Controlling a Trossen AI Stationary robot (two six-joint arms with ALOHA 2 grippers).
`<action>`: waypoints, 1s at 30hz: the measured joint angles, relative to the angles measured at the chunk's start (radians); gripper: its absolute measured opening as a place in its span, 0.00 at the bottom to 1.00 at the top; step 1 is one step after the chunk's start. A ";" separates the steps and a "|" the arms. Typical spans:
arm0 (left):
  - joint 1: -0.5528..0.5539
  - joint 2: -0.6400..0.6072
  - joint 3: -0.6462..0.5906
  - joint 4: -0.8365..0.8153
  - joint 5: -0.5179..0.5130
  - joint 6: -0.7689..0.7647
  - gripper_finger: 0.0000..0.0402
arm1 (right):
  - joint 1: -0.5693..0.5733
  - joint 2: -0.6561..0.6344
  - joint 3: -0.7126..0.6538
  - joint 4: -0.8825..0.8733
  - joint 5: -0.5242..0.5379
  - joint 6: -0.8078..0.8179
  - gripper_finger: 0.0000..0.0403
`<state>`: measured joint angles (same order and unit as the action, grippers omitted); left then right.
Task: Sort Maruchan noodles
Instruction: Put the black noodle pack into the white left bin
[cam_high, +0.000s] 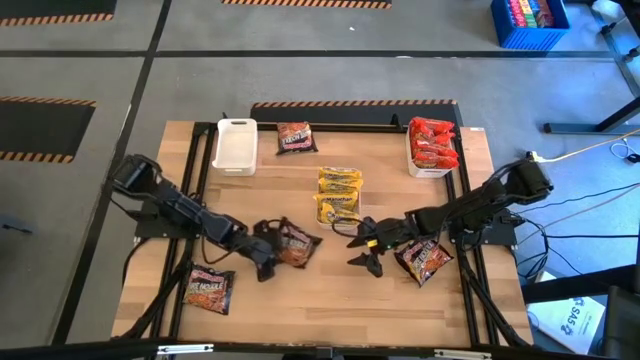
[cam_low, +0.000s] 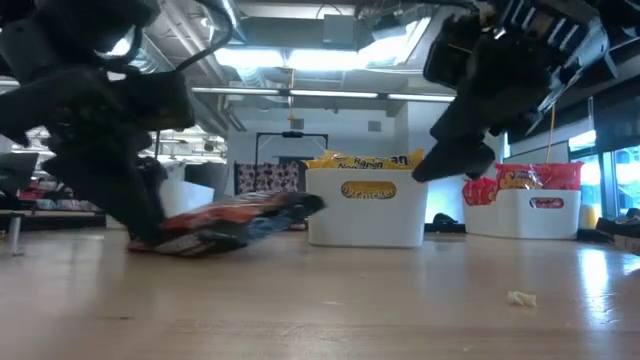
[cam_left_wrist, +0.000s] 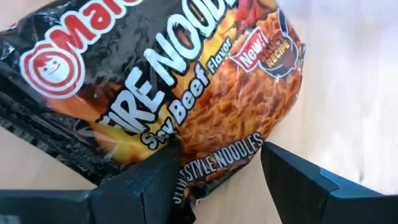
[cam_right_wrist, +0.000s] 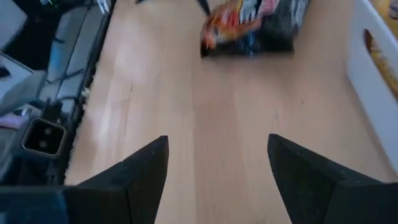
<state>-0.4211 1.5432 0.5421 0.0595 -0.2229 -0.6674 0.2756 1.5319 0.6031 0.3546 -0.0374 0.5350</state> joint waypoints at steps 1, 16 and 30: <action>0.000 0.022 0.001 0.033 0.000 0.013 0.55 | 0.000 0.015 0.001 0.019 0.000 0.014 0.64; -0.005 0.148 0.094 0.153 -0.021 0.218 0.55 | 0.008 0.221 0.000 0.276 0.087 0.276 0.64; -0.012 0.194 0.093 0.284 -0.061 0.240 0.55 | 0.006 0.383 0.088 0.403 0.132 0.426 0.64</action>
<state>-0.4328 1.7371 0.6350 0.3436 -0.2843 -0.4270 0.2813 1.9153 0.6916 0.7577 0.0946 0.9611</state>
